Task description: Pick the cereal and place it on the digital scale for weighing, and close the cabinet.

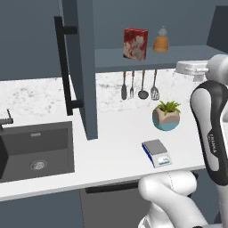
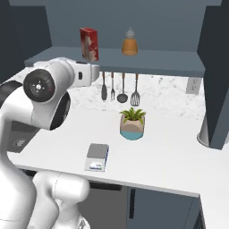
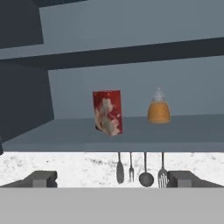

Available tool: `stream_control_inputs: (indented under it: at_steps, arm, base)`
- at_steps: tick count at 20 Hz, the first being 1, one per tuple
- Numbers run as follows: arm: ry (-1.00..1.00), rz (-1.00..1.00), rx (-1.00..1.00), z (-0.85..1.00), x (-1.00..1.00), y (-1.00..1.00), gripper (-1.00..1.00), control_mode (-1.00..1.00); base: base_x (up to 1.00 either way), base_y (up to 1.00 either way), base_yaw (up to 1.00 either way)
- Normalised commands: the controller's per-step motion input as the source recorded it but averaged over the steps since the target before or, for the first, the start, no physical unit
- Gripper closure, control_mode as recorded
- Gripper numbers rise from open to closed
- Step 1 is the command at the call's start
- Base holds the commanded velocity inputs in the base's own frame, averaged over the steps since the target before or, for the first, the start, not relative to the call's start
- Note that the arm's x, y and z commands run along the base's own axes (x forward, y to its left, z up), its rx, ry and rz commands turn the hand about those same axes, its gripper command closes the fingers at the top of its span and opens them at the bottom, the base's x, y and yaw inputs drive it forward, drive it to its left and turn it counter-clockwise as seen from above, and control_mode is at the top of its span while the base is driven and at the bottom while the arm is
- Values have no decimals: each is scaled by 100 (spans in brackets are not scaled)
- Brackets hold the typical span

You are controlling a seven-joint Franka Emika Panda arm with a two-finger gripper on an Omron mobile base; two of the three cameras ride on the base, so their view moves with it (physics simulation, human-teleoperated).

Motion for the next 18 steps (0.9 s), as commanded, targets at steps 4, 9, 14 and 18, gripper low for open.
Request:
stream_control_inputs:
  at_steps: [4, 9, 14, 18]
  arm:
    - [0, 7, 0, 14, 4, 0, -100, -100]
    - [0, 12, 0, 15, 10, 0, -100, -100]
    - [-7, 12, 0, 0, 23, 0, -100, -100]
    - [-19, 14, 0, 2, 21, 14, -100, -100]
  base:
    - [0, 0, 0]
    - [0, 0, 0]
    - [0, 0, 0]
    - [0, 0, 0]
